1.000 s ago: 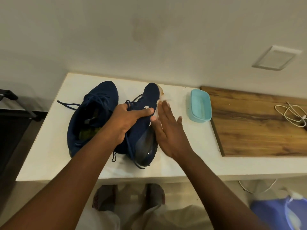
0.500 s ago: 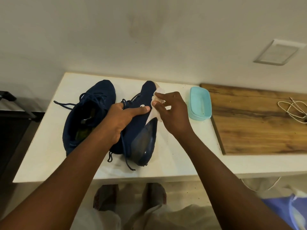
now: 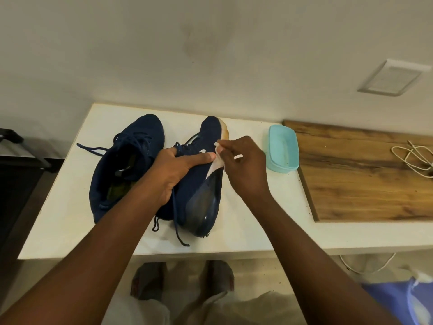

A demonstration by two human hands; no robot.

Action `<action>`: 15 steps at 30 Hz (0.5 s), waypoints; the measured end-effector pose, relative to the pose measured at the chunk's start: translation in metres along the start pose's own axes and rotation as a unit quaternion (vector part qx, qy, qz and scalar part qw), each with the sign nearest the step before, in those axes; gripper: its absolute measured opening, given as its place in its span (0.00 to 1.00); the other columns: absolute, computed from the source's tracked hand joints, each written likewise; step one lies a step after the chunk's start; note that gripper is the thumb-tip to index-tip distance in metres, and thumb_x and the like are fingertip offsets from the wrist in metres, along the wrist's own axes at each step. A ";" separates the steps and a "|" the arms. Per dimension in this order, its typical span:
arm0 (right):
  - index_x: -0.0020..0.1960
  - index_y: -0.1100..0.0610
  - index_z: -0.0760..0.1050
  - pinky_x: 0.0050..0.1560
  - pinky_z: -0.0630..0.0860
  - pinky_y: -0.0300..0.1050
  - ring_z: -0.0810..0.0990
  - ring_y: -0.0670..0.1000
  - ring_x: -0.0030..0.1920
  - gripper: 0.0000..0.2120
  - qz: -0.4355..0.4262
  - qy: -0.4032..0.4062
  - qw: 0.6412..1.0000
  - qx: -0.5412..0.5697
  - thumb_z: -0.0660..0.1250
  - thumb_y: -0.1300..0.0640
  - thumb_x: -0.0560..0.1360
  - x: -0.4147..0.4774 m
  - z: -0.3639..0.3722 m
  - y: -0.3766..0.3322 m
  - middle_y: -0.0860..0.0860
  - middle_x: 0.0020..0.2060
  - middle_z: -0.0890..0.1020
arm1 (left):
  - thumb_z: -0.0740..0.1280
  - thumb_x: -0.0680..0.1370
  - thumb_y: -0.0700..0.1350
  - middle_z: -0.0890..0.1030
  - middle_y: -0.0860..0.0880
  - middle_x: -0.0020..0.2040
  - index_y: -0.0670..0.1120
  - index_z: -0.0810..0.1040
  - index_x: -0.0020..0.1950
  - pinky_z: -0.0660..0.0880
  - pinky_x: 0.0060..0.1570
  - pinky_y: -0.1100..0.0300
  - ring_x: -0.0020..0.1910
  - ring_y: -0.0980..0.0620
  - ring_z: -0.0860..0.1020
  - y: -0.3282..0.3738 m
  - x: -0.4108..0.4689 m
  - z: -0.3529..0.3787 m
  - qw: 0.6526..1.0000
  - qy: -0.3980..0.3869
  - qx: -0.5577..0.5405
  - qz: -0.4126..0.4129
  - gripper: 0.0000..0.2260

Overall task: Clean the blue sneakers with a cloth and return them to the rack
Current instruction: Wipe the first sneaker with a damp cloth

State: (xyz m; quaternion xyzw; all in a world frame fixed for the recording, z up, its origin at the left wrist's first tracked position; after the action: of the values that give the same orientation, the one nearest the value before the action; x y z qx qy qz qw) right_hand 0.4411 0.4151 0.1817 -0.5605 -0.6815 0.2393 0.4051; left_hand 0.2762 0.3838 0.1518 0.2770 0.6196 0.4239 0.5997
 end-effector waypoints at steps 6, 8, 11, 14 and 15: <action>0.49 0.43 0.80 0.49 0.78 0.33 0.79 0.41 0.47 0.03 0.010 0.006 0.999 -0.033 0.71 0.51 0.76 -0.011 -0.013 0.021 0.39 0.46 0.80 | 0.84 0.64 0.50 0.88 0.47 0.44 0.46 0.82 0.57 0.83 0.38 0.55 0.41 0.47 0.87 -0.001 0.002 0.004 1.000 -0.007 -0.004 -0.009 0.25; 0.50 0.46 0.80 0.51 0.79 0.37 0.79 0.42 0.47 0.03 0.039 0.044 0.998 -0.028 0.70 0.52 0.77 0.006 -0.012 0.024 0.43 0.49 0.81 | 0.84 0.64 0.51 0.88 0.46 0.44 0.47 0.82 0.58 0.84 0.39 0.54 0.42 0.46 0.87 -0.001 0.002 0.005 1.000 -0.009 0.005 -0.013 0.25; 0.53 0.49 0.81 0.47 0.76 0.30 0.78 0.39 0.46 0.05 0.041 0.031 0.999 -0.010 0.69 0.52 0.78 0.013 -0.004 0.015 0.42 0.49 0.79 | 0.83 0.65 0.51 0.88 0.46 0.43 0.47 0.83 0.57 0.83 0.38 0.55 0.41 0.46 0.87 -0.001 0.001 0.004 0.999 -0.019 0.015 -0.024 0.23; 0.52 0.48 0.82 0.43 0.75 0.28 0.77 0.38 0.47 0.05 -0.025 -0.053 0.998 -0.034 0.69 0.54 0.77 -0.009 -0.007 0.006 0.40 0.46 0.78 | 0.82 0.66 0.50 0.88 0.46 0.43 0.47 0.83 0.56 0.82 0.36 0.58 0.41 0.47 0.87 -0.002 -0.001 0.001 0.999 -0.032 0.023 -0.033 0.21; 0.52 0.48 0.83 0.44 0.75 0.28 0.77 0.39 0.47 0.06 -0.052 -0.091 0.993 -0.053 0.70 0.54 0.77 -0.019 -0.008 0.004 0.41 0.46 0.79 | 0.82 0.66 0.50 0.88 0.46 0.44 0.47 0.84 0.56 0.82 0.36 0.58 0.42 0.46 0.87 -0.002 -0.002 0.000 0.998 -0.037 0.027 -0.036 0.21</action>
State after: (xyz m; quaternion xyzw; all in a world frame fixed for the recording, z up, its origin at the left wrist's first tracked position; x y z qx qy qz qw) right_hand 0.4513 0.3972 0.1777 -0.5207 -0.7557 0.2314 0.3227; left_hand 0.2771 0.3811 0.1513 0.2862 0.6175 0.3750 0.6294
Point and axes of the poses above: each hand's wrist, its own x-axis towards the middle knuckle, its own z-axis out of the palm, y = z × x, the point moved 5 cm from there along x, towards the middle knuckle
